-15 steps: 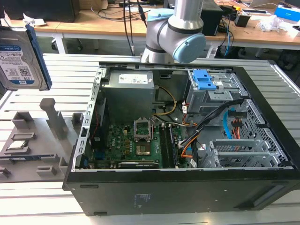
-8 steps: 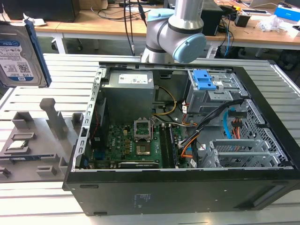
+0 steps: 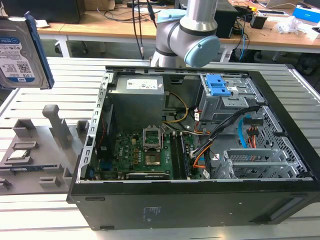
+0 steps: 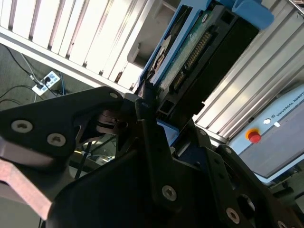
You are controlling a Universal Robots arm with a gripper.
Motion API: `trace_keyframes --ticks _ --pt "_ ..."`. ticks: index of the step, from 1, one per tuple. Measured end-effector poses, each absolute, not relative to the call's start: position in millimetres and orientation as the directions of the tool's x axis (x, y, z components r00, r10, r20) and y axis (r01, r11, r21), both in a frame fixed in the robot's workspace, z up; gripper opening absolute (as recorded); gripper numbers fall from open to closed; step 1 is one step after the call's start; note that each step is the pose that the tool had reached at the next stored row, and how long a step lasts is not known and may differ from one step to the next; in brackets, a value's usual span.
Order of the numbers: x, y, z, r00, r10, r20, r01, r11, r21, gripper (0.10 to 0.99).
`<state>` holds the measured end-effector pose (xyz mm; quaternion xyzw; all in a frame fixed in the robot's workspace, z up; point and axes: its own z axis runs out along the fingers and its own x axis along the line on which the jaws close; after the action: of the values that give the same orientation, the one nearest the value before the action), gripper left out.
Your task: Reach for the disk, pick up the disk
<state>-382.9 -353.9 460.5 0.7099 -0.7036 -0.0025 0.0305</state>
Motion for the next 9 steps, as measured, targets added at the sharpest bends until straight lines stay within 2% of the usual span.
trace_keyframes --ticks 9 --pt "-382 -354 486 0.010 -0.999 0.039 -0.999 -0.008 0.047 0.365"
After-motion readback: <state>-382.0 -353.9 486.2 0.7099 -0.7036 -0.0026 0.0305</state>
